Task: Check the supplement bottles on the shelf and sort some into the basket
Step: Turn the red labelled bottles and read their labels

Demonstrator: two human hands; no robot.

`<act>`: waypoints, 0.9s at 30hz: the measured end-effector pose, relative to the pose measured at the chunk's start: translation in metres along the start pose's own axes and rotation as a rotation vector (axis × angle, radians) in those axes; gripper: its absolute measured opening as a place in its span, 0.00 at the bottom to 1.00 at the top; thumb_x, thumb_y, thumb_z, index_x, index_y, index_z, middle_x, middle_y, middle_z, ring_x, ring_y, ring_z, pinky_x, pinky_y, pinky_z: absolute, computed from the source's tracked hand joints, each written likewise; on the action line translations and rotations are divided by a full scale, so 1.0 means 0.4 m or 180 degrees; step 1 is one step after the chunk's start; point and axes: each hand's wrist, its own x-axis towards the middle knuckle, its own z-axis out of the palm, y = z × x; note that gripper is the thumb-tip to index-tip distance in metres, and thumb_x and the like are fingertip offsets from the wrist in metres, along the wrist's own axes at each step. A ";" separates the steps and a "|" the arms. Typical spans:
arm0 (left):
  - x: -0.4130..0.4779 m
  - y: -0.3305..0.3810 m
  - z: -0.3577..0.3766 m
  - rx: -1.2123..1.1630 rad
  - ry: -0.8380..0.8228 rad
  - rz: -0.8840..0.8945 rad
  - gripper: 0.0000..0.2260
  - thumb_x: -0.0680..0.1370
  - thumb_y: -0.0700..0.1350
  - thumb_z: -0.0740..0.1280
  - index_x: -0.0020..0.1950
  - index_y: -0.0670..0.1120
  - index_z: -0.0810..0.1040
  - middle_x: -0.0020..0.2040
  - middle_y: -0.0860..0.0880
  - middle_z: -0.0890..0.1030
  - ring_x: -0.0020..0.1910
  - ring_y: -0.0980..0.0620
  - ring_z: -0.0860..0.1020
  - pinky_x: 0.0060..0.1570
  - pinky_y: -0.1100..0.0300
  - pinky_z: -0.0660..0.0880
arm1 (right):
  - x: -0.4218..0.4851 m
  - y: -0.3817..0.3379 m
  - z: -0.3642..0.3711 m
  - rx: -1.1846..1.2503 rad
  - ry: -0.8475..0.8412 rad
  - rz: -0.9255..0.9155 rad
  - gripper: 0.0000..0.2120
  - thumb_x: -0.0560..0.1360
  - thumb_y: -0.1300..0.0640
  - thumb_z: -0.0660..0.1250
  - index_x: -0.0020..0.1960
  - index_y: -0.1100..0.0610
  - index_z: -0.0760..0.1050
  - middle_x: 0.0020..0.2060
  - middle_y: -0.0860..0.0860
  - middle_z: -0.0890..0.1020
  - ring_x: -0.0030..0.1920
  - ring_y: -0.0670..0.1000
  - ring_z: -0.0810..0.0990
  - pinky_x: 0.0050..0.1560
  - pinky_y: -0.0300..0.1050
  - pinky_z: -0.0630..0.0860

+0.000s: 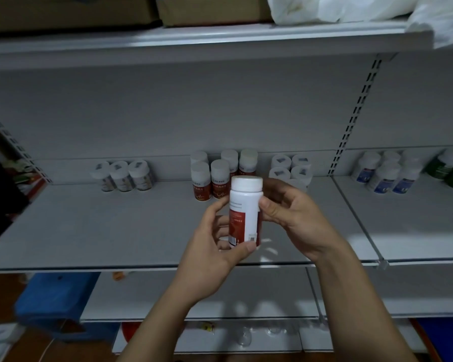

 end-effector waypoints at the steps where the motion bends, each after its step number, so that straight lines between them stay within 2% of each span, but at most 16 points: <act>1: 0.000 -0.002 -0.001 -0.0080 -0.0079 0.0017 0.32 0.72 0.39 0.75 0.67 0.60 0.65 0.56 0.52 0.80 0.50 0.57 0.81 0.51 0.61 0.78 | -0.001 0.002 0.001 0.0003 -0.0088 0.0024 0.20 0.71 0.58 0.69 0.62 0.55 0.75 0.57 0.51 0.83 0.60 0.51 0.80 0.55 0.43 0.78; 4: -0.001 -0.009 -0.004 -0.0213 -0.0297 0.0012 0.35 0.70 0.42 0.73 0.73 0.56 0.61 0.57 0.52 0.82 0.54 0.42 0.80 0.57 0.48 0.78 | -0.003 -0.002 0.000 0.0106 -0.0384 0.0099 0.25 0.71 0.62 0.68 0.68 0.57 0.71 0.58 0.54 0.82 0.61 0.52 0.80 0.57 0.43 0.76; 6: -0.005 -0.013 -0.005 -0.0305 -0.0365 0.0031 0.36 0.70 0.41 0.71 0.74 0.54 0.60 0.58 0.51 0.82 0.55 0.40 0.79 0.57 0.44 0.78 | -0.004 -0.010 0.001 0.0152 -0.0451 0.0158 0.28 0.70 0.63 0.68 0.69 0.55 0.70 0.56 0.54 0.83 0.58 0.52 0.81 0.54 0.42 0.77; 8: -0.007 -0.015 -0.008 -0.0341 -0.0416 0.0056 0.36 0.70 0.39 0.71 0.74 0.53 0.61 0.59 0.51 0.81 0.56 0.43 0.79 0.57 0.45 0.78 | -0.002 -0.012 0.005 0.0118 -0.0377 0.0160 0.28 0.67 0.64 0.69 0.67 0.54 0.71 0.54 0.54 0.84 0.56 0.51 0.82 0.52 0.40 0.77; 12: -0.001 -0.013 0.000 -0.0169 -0.0429 0.0054 0.36 0.68 0.44 0.76 0.72 0.54 0.64 0.61 0.54 0.79 0.59 0.57 0.78 0.55 0.60 0.76 | -0.003 -0.010 0.020 -0.0169 0.0063 0.0113 0.27 0.63 0.65 0.75 0.61 0.53 0.76 0.50 0.51 0.85 0.50 0.46 0.83 0.46 0.37 0.77; 15: 0.001 -0.014 0.014 0.0191 -0.0302 0.0028 0.37 0.65 0.52 0.79 0.69 0.62 0.65 0.65 0.57 0.73 0.59 0.65 0.75 0.54 0.68 0.75 | -0.008 -0.011 0.026 -0.0568 0.0298 0.0062 0.21 0.66 0.67 0.77 0.55 0.52 0.80 0.45 0.46 0.86 0.46 0.42 0.83 0.45 0.36 0.77; 17: 0.002 -0.013 0.023 0.0455 -0.0198 0.0065 0.34 0.66 0.52 0.79 0.64 0.68 0.63 0.64 0.61 0.68 0.59 0.71 0.70 0.52 0.76 0.71 | -0.008 -0.007 0.030 -0.0634 0.0412 0.0077 0.17 0.66 0.65 0.77 0.51 0.51 0.80 0.43 0.46 0.86 0.45 0.43 0.83 0.45 0.37 0.78; 22: 0.014 -0.005 0.041 0.0576 0.0137 0.0152 0.29 0.67 0.49 0.78 0.56 0.70 0.66 0.57 0.57 0.69 0.52 0.74 0.69 0.49 0.75 0.70 | -0.006 0.000 0.042 -0.0650 0.0629 0.0074 0.17 0.64 0.55 0.79 0.50 0.53 0.80 0.42 0.47 0.86 0.44 0.45 0.84 0.40 0.39 0.79; 25: 0.022 -0.006 0.036 0.0364 0.0361 0.0186 0.31 0.69 0.46 0.78 0.65 0.64 0.67 0.59 0.57 0.73 0.55 0.67 0.73 0.54 0.68 0.74 | -0.007 -0.011 0.033 -0.0509 0.0632 0.0151 0.20 0.67 0.46 0.73 0.54 0.56 0.80 0.44 0.49 0.86 0.45 0.47 0.84 0.42 0.42 0.79; 27: 0.021 -0.001 0.032 0.0130 0.0389 0.0174 0.30 0.71 0.43 0.76 0.68 0.57 0.67 0.58 0.58 0.77 0.54 0.65 0.76 0.53 0.68 0.75 | -0.007 -0.018 0.020 -0.0385 0.0638 0.0199 0.18 0.72 0.47 0.69 0.55 0.57 0.80 0.45 0.49 0.85 0.46 0.47 0.83 0.42 0.43 0.79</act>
